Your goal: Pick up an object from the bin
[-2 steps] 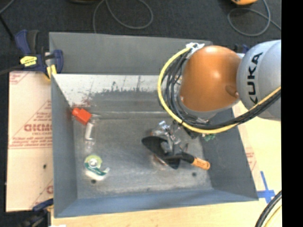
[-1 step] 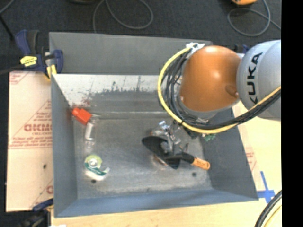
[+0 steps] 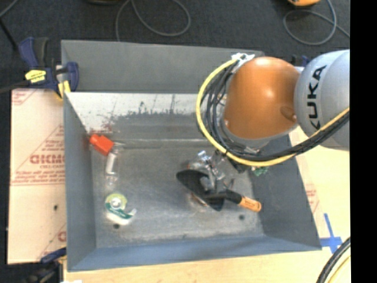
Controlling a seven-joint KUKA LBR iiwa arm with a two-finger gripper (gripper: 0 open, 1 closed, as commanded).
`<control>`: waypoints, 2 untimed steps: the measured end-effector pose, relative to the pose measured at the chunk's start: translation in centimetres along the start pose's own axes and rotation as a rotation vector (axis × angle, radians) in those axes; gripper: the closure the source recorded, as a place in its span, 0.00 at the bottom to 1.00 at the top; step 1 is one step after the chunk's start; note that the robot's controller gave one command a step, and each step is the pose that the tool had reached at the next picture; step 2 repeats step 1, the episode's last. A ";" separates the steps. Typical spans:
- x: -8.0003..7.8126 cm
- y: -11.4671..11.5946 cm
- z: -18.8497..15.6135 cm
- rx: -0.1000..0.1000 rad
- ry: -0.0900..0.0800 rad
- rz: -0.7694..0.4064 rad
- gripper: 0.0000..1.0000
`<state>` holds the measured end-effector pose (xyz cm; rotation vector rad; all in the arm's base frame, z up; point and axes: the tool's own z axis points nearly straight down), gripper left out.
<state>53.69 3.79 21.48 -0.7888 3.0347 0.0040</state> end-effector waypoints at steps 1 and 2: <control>0.0 0.0 0.0 0.000 0.000 0.001 1.00; 0.0 0.0 0.0 0.000 0.000 0.001 1.00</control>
Offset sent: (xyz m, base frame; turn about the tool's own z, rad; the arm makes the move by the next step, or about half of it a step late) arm 0.0000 0.0000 0.0000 0.0000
